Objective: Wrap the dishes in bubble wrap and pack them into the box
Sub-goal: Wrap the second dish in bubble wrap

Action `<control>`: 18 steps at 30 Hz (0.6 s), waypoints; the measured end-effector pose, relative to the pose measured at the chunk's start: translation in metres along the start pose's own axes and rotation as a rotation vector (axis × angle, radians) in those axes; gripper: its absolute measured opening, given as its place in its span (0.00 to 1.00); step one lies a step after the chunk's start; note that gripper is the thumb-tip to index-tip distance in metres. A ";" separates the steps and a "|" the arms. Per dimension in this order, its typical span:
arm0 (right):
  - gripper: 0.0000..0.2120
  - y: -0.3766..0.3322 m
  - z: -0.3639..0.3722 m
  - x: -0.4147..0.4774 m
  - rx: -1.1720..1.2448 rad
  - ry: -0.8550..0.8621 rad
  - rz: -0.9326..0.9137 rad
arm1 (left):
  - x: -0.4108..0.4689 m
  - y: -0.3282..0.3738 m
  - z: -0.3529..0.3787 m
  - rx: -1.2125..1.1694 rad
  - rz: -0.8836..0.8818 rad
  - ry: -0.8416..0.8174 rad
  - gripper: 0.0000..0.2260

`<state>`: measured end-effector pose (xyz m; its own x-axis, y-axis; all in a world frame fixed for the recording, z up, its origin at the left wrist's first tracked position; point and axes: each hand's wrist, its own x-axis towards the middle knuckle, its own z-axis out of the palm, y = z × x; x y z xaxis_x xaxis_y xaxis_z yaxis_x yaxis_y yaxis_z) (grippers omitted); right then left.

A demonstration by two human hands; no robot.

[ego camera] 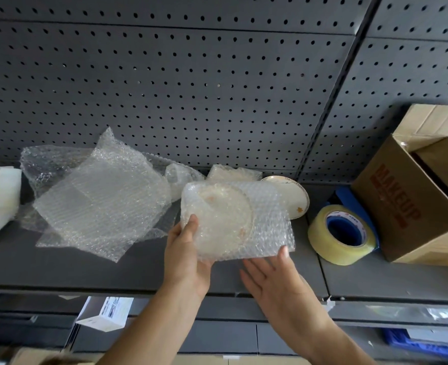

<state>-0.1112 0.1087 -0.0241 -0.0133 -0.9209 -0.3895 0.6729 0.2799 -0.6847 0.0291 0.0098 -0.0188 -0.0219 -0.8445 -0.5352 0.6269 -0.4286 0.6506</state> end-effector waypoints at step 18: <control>0.36 -0.001 -0.002 0.014 -0.856 0.304 -0.402 | -0.007 -0.017 -0.027 0.921 0.246 -0.042 0.14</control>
<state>-0.1135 0.0964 -0.0301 -0.3927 -0.9153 -0.0901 -0.1825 0.1735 -0.9678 0.0398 0.0315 -0.0411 -0.0102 -0.9479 -0.3183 -0.2415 -0.3065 0.9207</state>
